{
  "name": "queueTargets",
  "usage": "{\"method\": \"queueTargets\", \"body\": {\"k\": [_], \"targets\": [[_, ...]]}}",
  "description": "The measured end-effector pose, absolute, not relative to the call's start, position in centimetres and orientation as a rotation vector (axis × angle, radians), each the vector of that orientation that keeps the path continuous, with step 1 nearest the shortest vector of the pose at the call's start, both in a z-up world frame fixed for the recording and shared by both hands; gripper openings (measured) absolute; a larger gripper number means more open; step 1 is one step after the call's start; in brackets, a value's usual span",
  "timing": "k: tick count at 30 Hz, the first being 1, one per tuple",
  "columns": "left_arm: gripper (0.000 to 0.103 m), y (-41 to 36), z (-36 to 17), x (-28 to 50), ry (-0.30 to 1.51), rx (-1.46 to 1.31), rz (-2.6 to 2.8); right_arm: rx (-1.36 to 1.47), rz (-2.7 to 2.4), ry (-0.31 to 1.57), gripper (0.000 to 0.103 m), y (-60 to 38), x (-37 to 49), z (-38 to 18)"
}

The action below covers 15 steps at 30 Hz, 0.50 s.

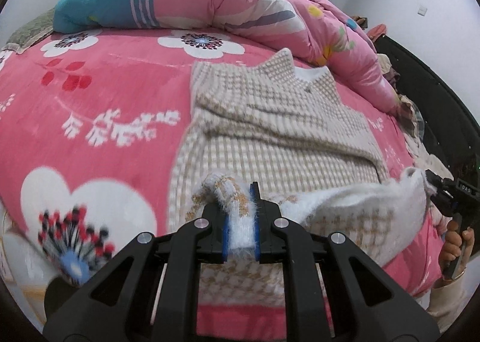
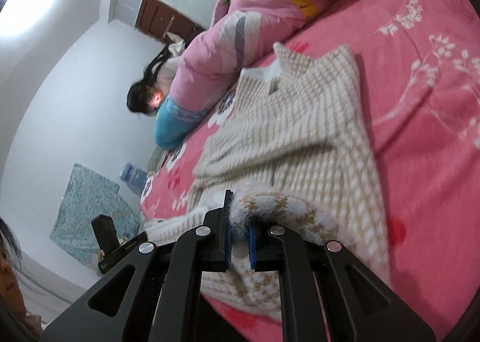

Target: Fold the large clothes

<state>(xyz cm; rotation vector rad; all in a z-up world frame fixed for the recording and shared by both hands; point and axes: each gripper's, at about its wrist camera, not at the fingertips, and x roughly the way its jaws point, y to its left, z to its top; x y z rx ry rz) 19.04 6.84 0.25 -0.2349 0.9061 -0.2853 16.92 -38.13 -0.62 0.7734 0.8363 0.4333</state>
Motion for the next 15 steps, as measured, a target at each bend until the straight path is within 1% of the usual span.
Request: {"method": "queueTargets", "body": {"k": [3, 4, 5, 7, 9, 11, 13, 14, 15], "targets": [[0.012, 6.8, -0.7, 21.8, 0.929, -0.245, -0.284, 0.813, 0.405, 0.826, 0.009, -39.3, 18.9, -1.9], [0.014, 6.6, -1.4, 22.9, 0.941, -0.243, -0.285, 0.831, 0.399, 0.829, 0.009, -39.7, 19.6, -2.6], [0.014, 6.5, -2.2, 24.1, 0.964, -0.245, -0.288, 0.850, 0.390, 0.845, 0.009, -40.1, 20.4, -3.6], [0.016, 6.2, -3.8, 25.8, 1.011, -0.261, -0.301, 0.900, 0.370, 0.895, 0.012, -40.7, 21.8, -5.9], [0.018, 6.4, -5.2, 27.3, 1.052, -0.302, -0.322, 0.979, 0.364, 0.954, 0.019, -41.5, 22.9, -8.5], [0.019, 7.0, -5.7, 28.2, 1.066, -0.379, -0.349, 1.098, 0.373, 0.975, 0.022, -42.5, 23.3, -10.8], [0.029, 7.5, -5.5, 28.3, 1.062, -0.429, -0.382, 1.178, 0.408, 0.938, 0.030, -43.4, 23.0, -11.4], [0.032, 7.9, -5.1, 28.3, 1.050, -0.452, -0.403, 1.207, 0.429, 0.912, 0.042, -43.8, 22.7, -11.3], [0.039, 8.2, -4.7, 28.1, 1.033, -0.463, -0.407, 1.221, 0.437, 0.891, 0.051, -44.1, 22.5, -11.1]]}}
